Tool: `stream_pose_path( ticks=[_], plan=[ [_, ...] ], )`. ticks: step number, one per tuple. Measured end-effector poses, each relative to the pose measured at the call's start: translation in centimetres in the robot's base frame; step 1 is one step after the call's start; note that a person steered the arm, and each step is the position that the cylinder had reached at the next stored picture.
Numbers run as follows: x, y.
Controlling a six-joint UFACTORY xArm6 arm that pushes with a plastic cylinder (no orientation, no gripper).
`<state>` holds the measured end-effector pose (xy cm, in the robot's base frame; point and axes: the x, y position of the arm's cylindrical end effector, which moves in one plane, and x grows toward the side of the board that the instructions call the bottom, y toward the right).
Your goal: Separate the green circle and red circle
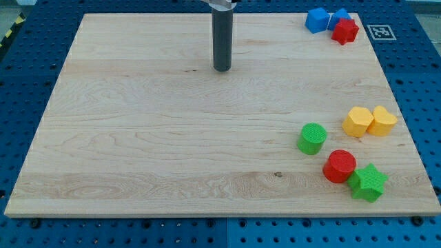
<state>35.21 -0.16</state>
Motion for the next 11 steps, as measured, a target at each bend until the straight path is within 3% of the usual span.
stream_pose_path(
  ticks=[1, 2, 5, 6, 7, 9, 11],
  plan=[
    [0.0, 0.0],
    [3.4, 0.2],
    [22.7, 2.3],
    [25.1, 7.0],
    [24.4, 12.4],
    [17.1, 15.9],
    [21.7, 14.9]
  ],
)
